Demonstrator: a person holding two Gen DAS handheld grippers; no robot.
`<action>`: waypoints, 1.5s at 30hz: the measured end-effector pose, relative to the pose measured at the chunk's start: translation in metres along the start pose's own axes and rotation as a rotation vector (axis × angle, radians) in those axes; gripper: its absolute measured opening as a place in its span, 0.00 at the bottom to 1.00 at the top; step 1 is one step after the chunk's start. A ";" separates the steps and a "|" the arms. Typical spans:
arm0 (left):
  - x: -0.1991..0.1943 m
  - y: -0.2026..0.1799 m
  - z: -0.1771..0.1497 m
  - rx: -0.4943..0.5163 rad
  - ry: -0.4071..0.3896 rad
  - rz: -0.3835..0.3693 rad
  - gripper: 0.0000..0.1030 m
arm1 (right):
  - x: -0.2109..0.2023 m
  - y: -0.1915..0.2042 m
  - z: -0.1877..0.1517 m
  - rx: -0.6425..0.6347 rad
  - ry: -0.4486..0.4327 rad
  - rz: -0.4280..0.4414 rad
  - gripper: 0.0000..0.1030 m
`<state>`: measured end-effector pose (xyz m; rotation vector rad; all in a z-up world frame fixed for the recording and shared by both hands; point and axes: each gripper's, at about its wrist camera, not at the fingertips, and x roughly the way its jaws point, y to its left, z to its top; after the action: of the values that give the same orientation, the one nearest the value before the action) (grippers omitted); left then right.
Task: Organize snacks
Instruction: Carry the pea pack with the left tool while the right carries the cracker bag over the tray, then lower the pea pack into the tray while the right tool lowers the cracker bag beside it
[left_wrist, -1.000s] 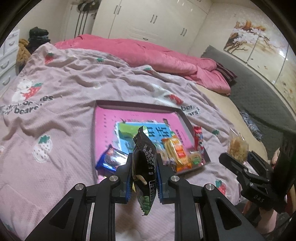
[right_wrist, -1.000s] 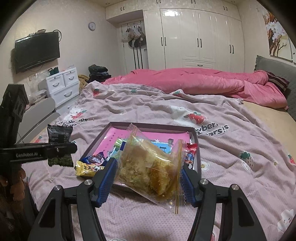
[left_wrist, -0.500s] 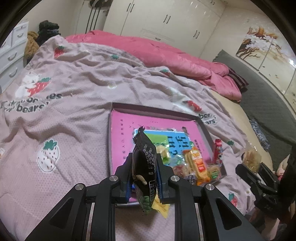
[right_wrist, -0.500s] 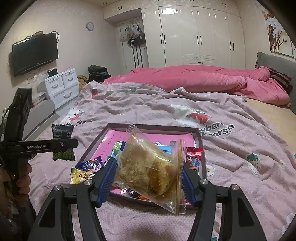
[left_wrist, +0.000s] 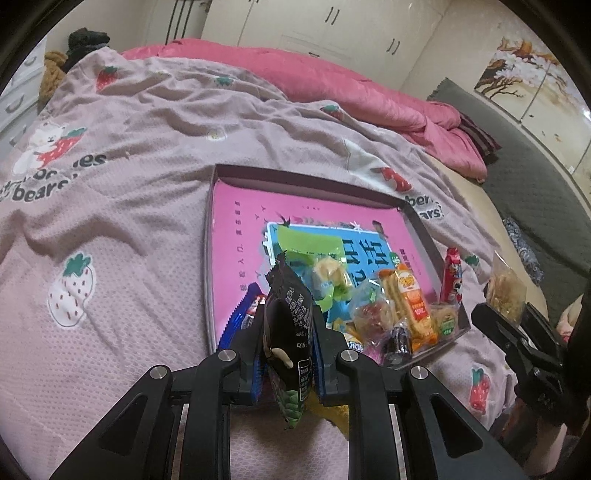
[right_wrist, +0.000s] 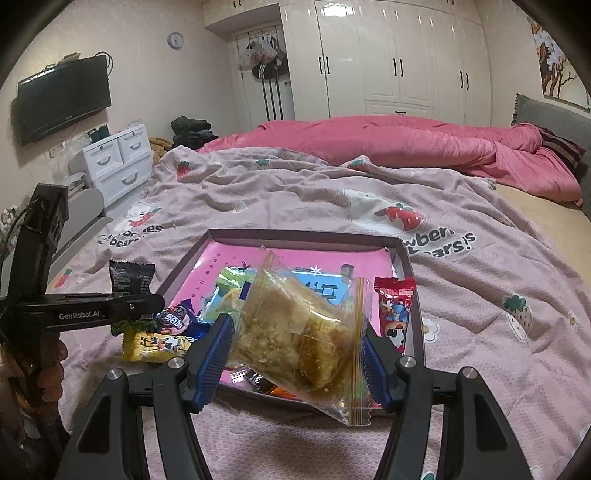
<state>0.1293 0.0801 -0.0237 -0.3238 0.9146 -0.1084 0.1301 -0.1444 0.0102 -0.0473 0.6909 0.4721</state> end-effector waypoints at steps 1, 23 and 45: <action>0.002 -0.001 -0.001 0.001 0.004 0.003 0.20 | 0.003 -0.001 0.000 0.001 0.005 -0.003 0.63; 0.023 -0.016 -0.008 0.038 0.045 -0.009 0.20 | 0.050 0.004 -0.002 -0.029 0.087 -0.031 0.63; 0.028 -0.018 -0.007 0.049 0.054 -0.013 0.20 | 0.072 0.002 -0.006 -0.037 0.141 -0.068 0.63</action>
<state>0.1415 0.0554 -0.0431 -0.2823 0.9617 -0.1518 0.1736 -0.1146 -0.0393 -0.1399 0.8165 0.4187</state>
